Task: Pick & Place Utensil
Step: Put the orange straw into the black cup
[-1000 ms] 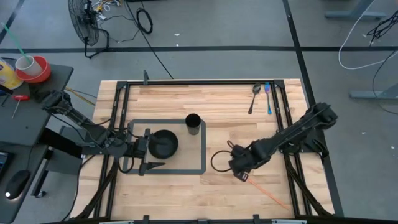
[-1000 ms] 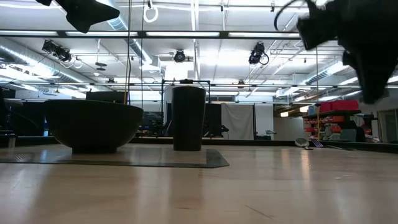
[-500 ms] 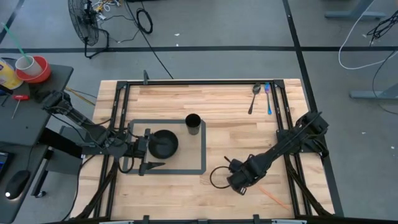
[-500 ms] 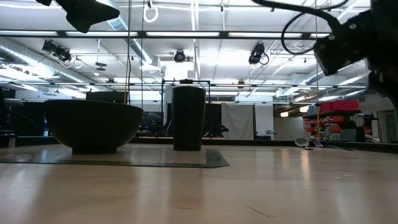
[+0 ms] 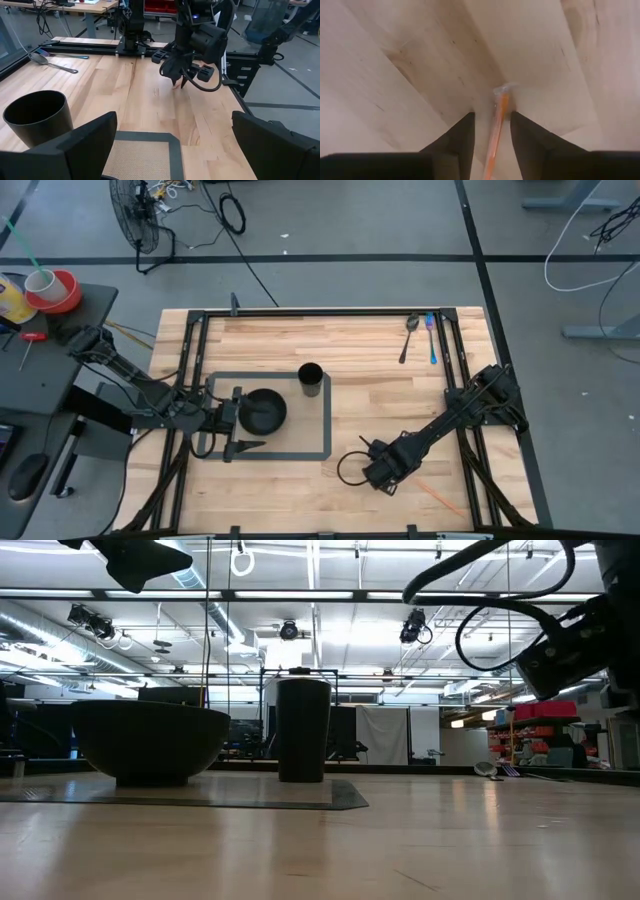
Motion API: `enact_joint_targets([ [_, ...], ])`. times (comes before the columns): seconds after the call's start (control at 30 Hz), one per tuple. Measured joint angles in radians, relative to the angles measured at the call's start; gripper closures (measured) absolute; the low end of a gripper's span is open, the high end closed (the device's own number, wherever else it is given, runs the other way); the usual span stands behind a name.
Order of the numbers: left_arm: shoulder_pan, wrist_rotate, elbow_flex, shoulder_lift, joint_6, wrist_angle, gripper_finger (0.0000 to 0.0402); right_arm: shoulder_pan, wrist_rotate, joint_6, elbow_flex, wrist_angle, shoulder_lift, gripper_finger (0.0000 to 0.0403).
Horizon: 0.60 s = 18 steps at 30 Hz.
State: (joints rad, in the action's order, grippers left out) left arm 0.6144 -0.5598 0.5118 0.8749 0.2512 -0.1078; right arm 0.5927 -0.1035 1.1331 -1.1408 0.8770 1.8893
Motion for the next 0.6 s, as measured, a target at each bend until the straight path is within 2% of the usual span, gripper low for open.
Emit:
enact_joint_targets([
  [0.4, 0.000, 0.000, 0.000, 0.000, 0.000, 0.000, 0.0003, -0.003, 0.032, 0.086, 0.001, -0.004, 0.001, 0.0382],
  [0.6, 0.000, 0.000, 0.000, 0.000, 0.000, 0.000, 0.0003, -0.005, 0.050, 0.088, -0.005, 0.008, -0.005, 0.0400],
])
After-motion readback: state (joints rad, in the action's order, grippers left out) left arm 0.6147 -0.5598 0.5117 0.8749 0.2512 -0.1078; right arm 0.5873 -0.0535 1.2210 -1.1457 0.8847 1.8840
